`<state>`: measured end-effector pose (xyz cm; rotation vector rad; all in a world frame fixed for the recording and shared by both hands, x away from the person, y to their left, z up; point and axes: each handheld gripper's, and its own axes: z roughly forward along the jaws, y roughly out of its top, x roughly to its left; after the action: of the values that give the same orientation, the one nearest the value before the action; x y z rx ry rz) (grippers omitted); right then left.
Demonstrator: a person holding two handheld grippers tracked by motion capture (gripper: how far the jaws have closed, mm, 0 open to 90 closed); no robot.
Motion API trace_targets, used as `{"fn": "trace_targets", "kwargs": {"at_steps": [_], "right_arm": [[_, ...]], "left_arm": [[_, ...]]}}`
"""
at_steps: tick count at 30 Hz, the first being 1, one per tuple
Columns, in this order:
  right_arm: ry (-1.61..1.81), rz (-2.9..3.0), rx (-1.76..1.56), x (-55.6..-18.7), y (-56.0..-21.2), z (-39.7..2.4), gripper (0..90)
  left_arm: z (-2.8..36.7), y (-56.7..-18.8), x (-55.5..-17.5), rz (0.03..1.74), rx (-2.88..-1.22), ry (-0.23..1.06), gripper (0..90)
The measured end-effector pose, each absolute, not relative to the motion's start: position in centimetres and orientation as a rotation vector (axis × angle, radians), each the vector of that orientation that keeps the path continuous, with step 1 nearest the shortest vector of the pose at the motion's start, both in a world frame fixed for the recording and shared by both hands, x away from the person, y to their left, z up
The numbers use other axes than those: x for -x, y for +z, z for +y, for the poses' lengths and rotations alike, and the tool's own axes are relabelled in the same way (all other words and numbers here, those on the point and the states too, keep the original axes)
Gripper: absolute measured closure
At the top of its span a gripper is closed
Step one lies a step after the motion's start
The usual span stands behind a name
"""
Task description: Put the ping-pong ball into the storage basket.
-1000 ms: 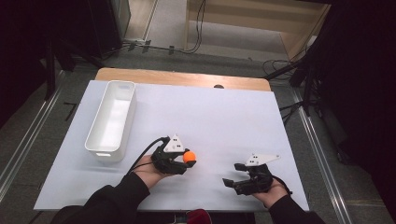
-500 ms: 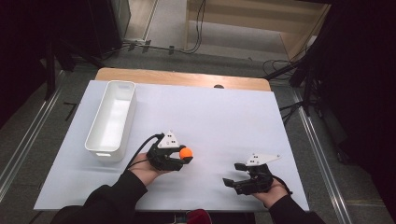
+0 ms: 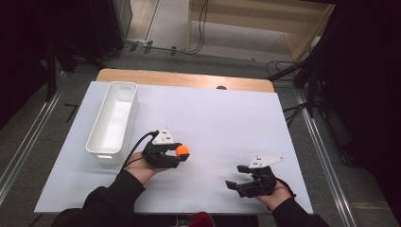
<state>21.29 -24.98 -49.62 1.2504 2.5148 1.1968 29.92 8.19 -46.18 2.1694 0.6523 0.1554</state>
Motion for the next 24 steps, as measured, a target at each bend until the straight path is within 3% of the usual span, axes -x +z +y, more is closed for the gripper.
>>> {"fn": "trace_targets", "kwargs": {"at_steps": [24], "right_arm": [[1.197, 2.518, -1.246, -21.3, -49.6, -25.0, 19.5]], "left_arm": [[10.1, -45.5, -31.0, 0.724, -2.147, 0.177, 50.7]]}}
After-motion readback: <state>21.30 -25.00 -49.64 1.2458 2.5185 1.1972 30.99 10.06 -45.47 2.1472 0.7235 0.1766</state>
